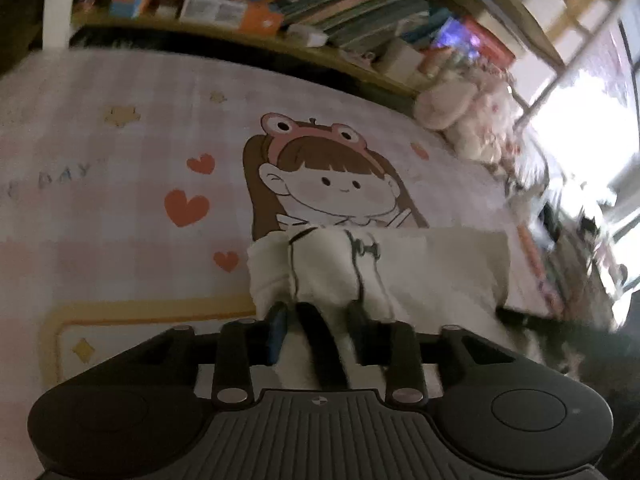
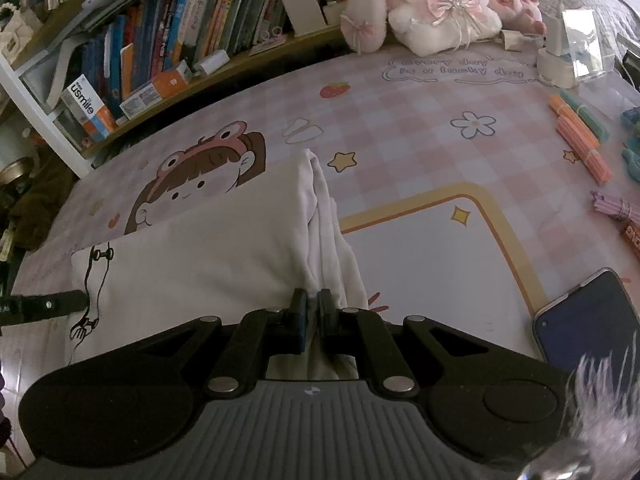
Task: Fold clothes
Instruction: 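Grasp the folded shirt edge with the left gripper while the right gripper holds it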
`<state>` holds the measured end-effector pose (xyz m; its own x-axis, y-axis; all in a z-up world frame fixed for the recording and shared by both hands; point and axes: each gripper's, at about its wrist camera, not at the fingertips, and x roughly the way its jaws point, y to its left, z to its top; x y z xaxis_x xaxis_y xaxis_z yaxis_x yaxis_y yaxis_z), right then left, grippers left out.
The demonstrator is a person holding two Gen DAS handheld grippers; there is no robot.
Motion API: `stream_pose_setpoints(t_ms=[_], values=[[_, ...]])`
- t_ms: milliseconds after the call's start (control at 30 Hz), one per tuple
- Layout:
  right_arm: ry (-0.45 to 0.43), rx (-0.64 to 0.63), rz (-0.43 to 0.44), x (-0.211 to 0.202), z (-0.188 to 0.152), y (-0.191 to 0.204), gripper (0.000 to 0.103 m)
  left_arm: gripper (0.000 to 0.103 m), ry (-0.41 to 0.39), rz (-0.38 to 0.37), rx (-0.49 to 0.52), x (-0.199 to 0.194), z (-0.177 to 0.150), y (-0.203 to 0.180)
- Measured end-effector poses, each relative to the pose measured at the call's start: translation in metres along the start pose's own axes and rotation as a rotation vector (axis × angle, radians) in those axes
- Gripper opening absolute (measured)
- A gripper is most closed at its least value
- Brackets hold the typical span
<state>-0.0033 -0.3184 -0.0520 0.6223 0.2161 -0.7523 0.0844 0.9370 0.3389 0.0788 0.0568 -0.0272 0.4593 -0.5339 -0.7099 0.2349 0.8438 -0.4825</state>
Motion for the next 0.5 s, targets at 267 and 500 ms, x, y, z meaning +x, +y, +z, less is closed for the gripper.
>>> stream_pose_setpoints(t_ms=[267,500], values=[[-0.006,-0.007,-0.005,0.000,-0.001,0.001,0.005,0.004,-0.023,-0.101,-0.129,-0.012,-0.008,0.029],[-0.004,-0.006,-0.001,0.001,-0.001,0.000,0.005,0.025,-0.014,-0.049,0.023,-0.013,0.002,0.008]])
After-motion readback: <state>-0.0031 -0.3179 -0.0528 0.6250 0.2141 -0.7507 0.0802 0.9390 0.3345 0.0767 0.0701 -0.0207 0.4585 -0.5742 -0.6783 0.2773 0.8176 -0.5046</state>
